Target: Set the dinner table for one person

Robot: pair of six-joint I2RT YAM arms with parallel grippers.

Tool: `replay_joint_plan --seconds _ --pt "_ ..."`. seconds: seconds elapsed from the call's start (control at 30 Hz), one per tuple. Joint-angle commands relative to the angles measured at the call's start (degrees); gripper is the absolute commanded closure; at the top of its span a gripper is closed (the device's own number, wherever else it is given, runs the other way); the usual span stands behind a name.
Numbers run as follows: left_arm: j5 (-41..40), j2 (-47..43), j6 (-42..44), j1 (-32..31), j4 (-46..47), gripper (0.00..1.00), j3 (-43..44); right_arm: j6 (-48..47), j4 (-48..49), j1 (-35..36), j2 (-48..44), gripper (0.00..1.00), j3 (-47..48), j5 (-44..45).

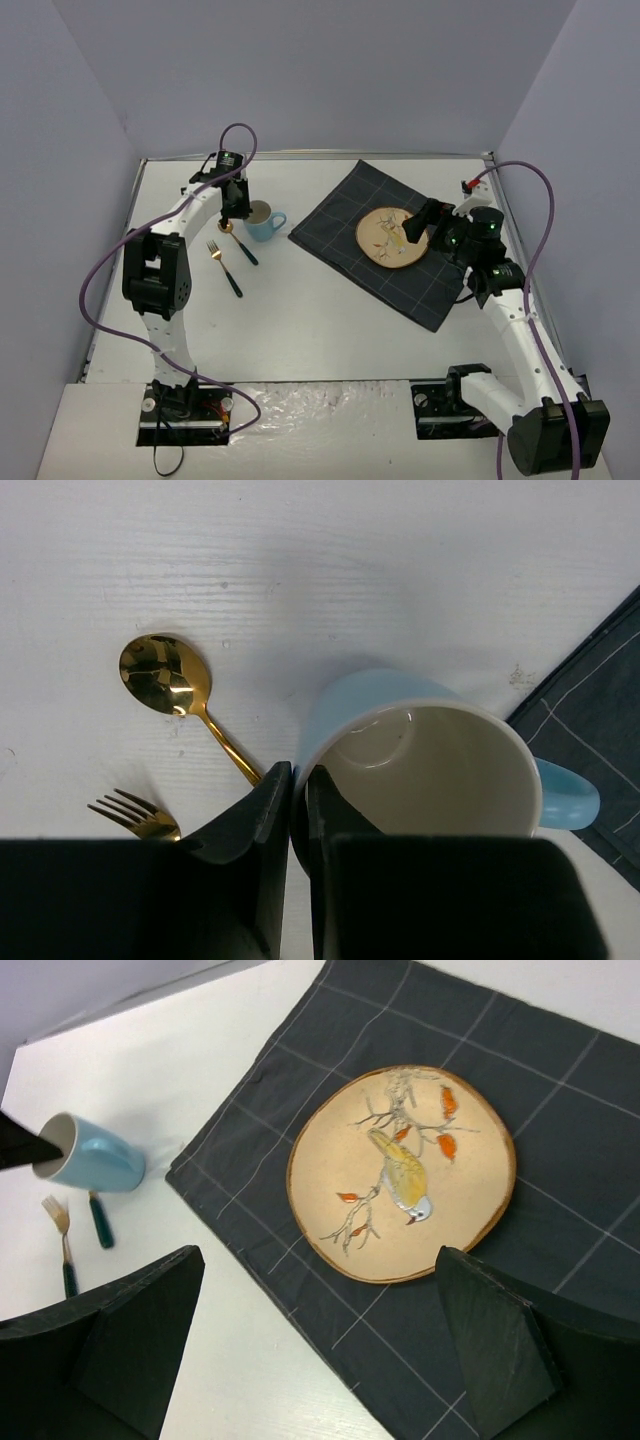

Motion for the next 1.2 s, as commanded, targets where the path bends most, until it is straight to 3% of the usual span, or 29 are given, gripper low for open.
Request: replay_joint_plan --seconds 0.0,0.13,0.47,0.7,1.17 --pt "1.05 -6.41 3.15 -1.31 -2.01 1.00 5.99 -8.85 2.84 9.89 3.08 0.02 6.20 2.44" --pt "-1.72 -10.20 7.33 -4.56 -6.78 1.00 7.80 -15.62 2.46 19.65 6.09 0.03 9.03 3.37" --pt "-0.02 -15.04 9.18 -13.00 -13.06 1.00 9.96 -26.91 1.06 31.78 18.07 0.14 17.28 3.50" --pt "-0.11 -15.34 10.62 -17.64 -15.80 1.00 11.99 -30.47 0.78 35.57 24.44 0.22 20.34 3.82" --pt "2.05 -17.37 10.74 -20.18 -15.12 1.00 11.74 -32.22 3.83 36.06 29.78 0.50 21.19 3.17"
